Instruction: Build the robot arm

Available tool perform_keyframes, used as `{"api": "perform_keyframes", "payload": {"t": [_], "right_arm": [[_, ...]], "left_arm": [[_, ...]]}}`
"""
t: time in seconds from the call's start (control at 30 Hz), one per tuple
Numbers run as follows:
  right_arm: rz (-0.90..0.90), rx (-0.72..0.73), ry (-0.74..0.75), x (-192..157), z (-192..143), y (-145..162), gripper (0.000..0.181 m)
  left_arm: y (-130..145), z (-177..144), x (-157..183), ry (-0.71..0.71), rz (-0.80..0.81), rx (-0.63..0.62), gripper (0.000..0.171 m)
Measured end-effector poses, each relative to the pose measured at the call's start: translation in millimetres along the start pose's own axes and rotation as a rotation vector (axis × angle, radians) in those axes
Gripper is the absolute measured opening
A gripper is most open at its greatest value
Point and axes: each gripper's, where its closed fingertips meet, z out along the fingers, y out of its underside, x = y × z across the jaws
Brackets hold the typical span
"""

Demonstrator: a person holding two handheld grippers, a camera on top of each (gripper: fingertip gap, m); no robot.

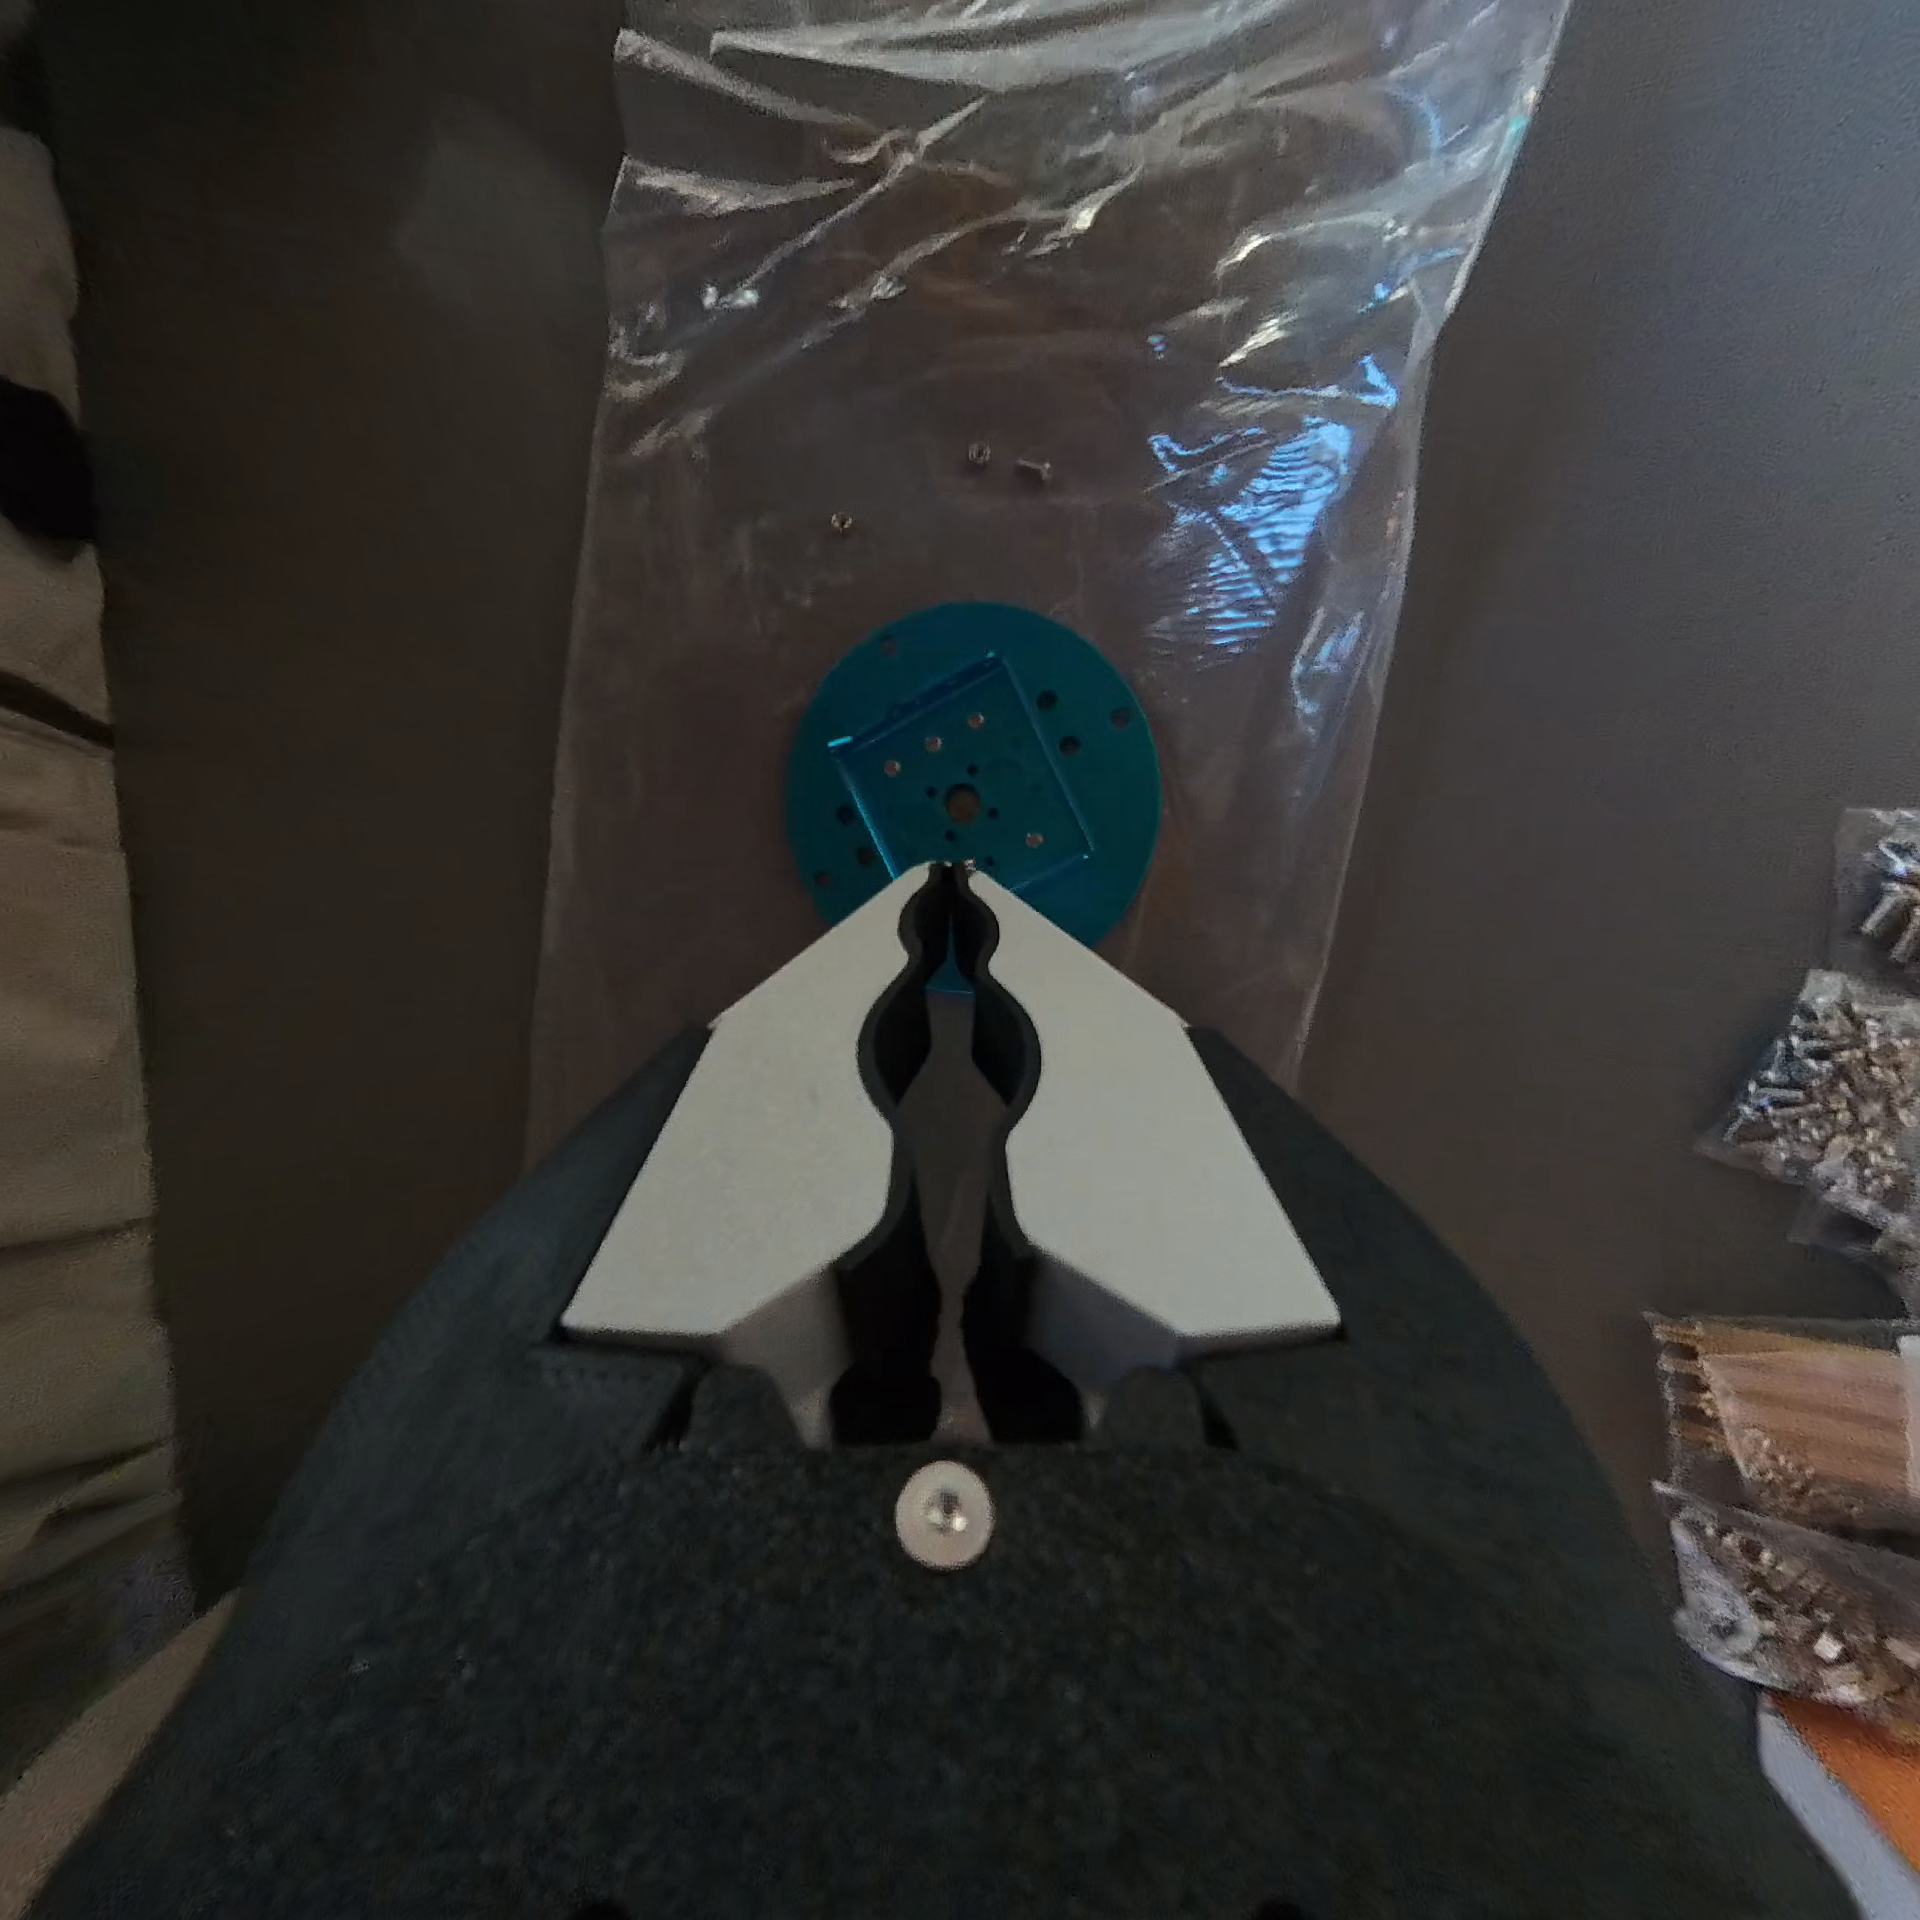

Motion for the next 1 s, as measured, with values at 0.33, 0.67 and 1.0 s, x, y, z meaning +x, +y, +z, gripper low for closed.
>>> {"api": "perform_keyframes", "payload": {"t": [0.33, 0.67, 1.0], "right_arm": [[-0.182, -0.449, -0.331, -5, 1, 2, 0.0], [-0.219, -0.59, -0.463, 1, 4, 2, 0.0], [-0.235, -0.645, -0.456, 1, 7, 8, 0.0]], "left_arm": [[7, -7, -4, -0.112, 0.171, -0.028, 0.013], [-4, -18, -1, -0.135, 0.208, 0.034, 0.013], [-7, -19, 1, -0.125, 0.205, 0.048, 0.013]]}}
